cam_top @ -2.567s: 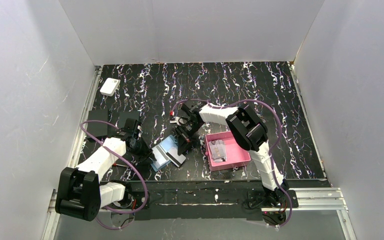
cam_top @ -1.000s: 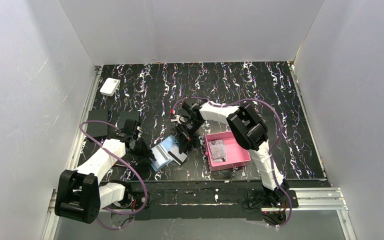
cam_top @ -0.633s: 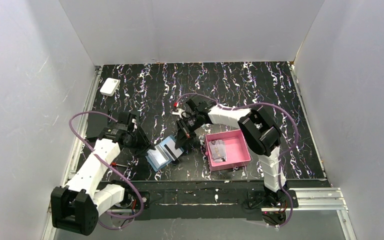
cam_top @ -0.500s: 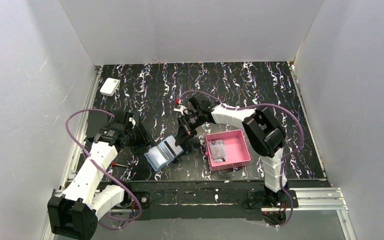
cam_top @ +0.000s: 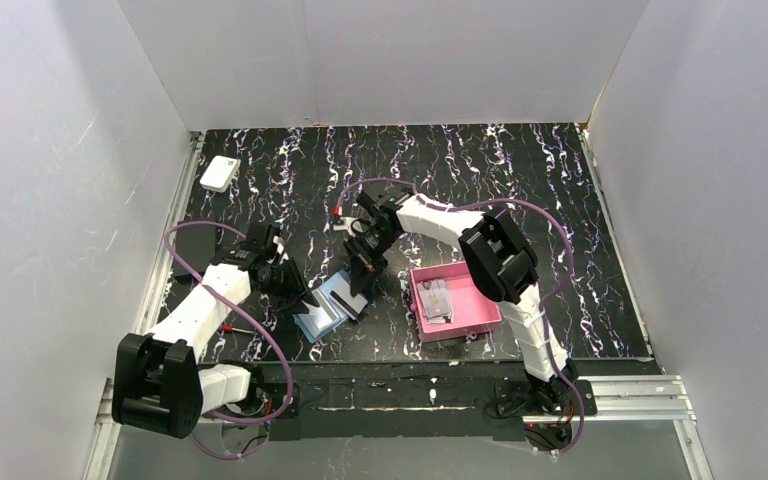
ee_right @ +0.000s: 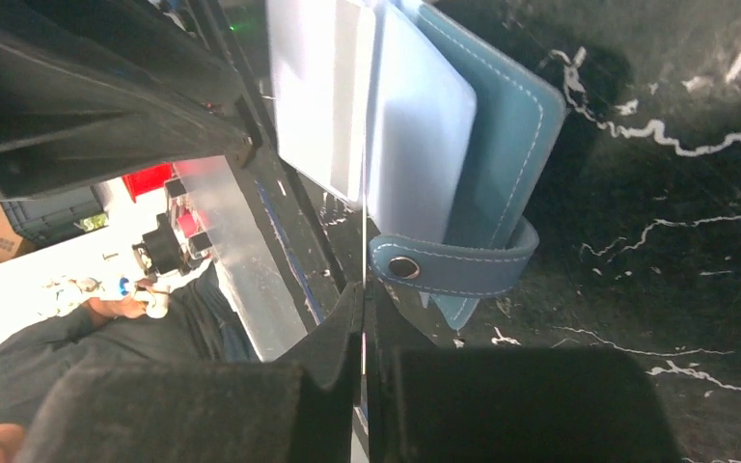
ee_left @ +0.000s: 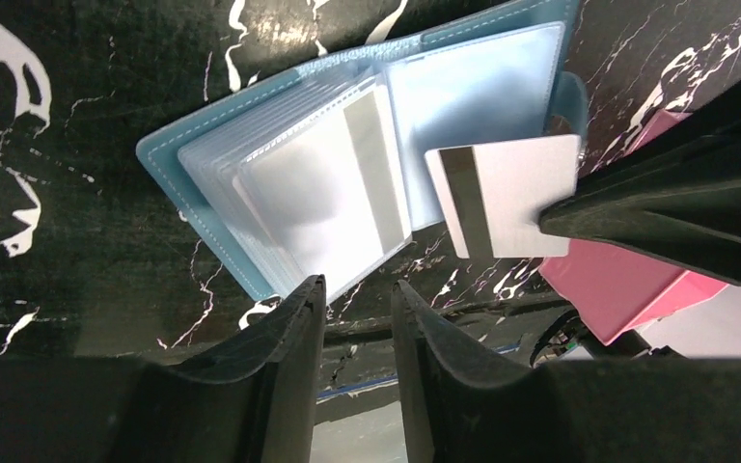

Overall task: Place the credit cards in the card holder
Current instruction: Insert the credit card into the card holder.

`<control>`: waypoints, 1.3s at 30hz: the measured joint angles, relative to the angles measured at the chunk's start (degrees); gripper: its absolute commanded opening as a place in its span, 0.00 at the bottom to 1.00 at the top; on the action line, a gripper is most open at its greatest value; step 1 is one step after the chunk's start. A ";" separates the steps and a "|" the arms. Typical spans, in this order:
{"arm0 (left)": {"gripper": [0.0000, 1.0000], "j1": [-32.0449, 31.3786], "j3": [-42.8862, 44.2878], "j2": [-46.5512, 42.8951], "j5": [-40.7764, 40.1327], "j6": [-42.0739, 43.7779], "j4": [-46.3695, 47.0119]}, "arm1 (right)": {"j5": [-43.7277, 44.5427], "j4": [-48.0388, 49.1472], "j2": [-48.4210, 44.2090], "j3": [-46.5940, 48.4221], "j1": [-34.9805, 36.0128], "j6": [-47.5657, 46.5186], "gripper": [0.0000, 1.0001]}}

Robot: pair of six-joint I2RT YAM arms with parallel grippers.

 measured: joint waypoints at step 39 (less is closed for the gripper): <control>0.10 0.00 -0.66 7.39 -3.93 0.07 1.49 | 0.20 -6.32 1.75 0.83 1.40 -3.50 0.01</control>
